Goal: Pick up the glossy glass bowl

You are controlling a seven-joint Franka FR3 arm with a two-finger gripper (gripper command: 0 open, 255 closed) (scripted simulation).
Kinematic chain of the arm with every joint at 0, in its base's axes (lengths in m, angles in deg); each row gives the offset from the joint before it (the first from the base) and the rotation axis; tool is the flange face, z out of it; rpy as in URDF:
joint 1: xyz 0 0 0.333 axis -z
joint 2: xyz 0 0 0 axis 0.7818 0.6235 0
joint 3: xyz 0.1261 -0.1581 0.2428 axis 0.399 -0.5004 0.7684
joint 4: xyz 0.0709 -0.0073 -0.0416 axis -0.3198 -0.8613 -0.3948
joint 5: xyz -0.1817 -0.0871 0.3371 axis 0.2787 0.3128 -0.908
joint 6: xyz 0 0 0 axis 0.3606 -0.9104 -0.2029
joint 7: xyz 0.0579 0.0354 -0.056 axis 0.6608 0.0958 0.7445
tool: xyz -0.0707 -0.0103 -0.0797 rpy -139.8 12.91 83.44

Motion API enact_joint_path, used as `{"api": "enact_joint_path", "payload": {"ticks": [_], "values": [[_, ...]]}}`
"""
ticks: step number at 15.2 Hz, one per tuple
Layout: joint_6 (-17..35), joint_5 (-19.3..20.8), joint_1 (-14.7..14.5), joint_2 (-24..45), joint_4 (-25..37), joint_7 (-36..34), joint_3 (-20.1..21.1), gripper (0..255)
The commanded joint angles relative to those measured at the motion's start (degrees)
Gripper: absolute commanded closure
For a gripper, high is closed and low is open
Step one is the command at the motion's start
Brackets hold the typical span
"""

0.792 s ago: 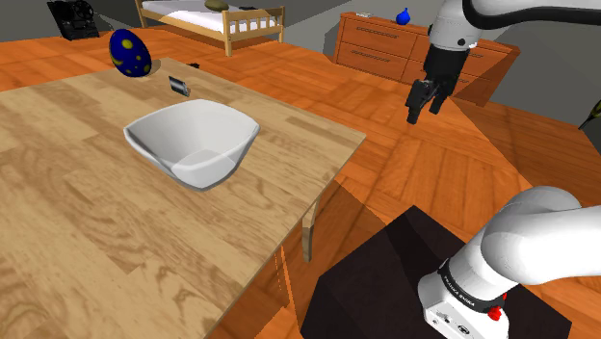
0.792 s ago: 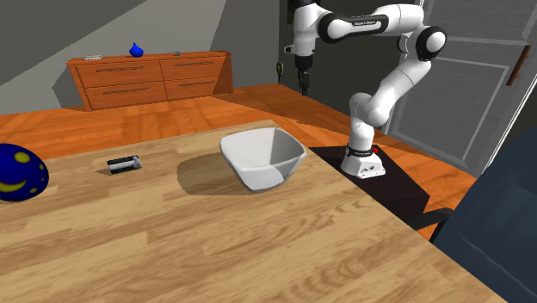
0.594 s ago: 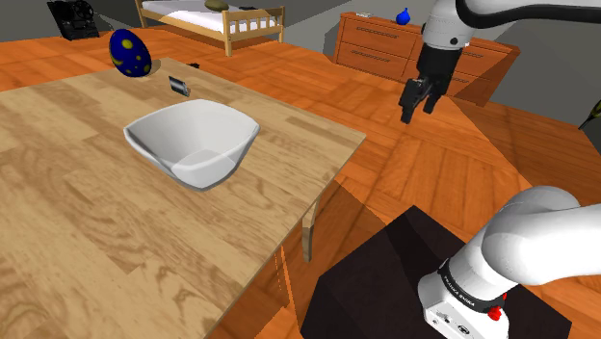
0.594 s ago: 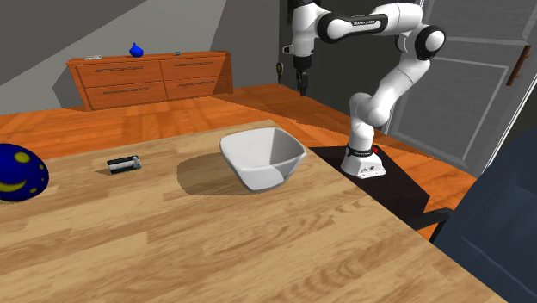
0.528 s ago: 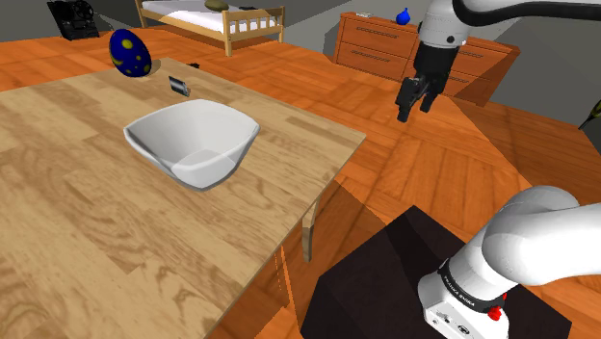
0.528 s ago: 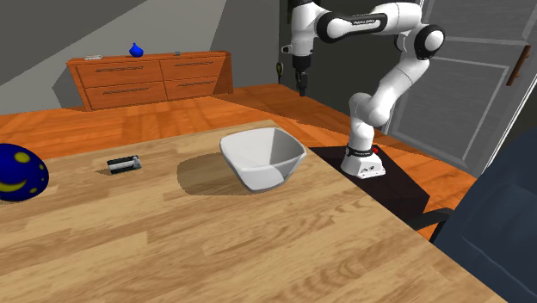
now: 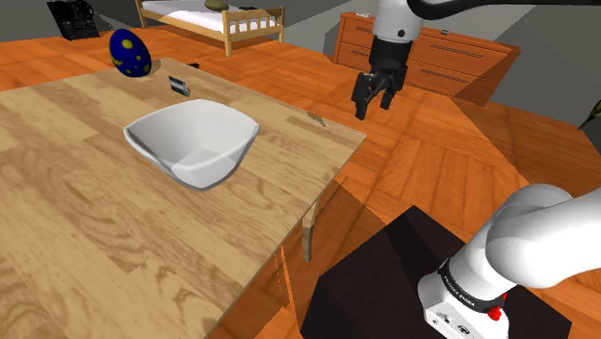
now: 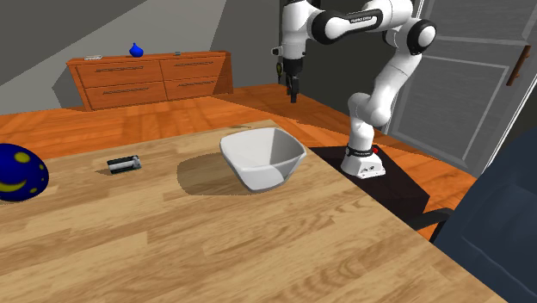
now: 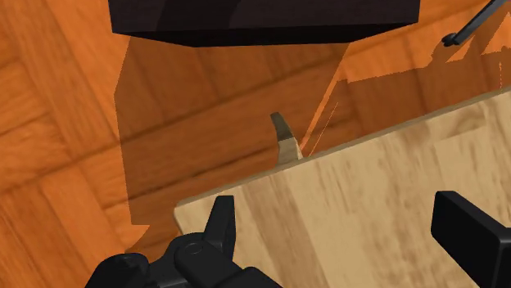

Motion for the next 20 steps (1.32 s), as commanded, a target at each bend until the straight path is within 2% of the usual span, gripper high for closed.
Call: {"api": "enact_joint_path", "payload": {"ticks": [1,11,20], "values": [[0.88,-0.75,-0.71,2.71,2.29,-1.26,1.37,0],[3.39,-1.88,-4.08,17.79,17.16,-8.96,8.87,0],[2.07,2.08,-7.92,33.90,36.11,-16.50,14.81,0]]}}
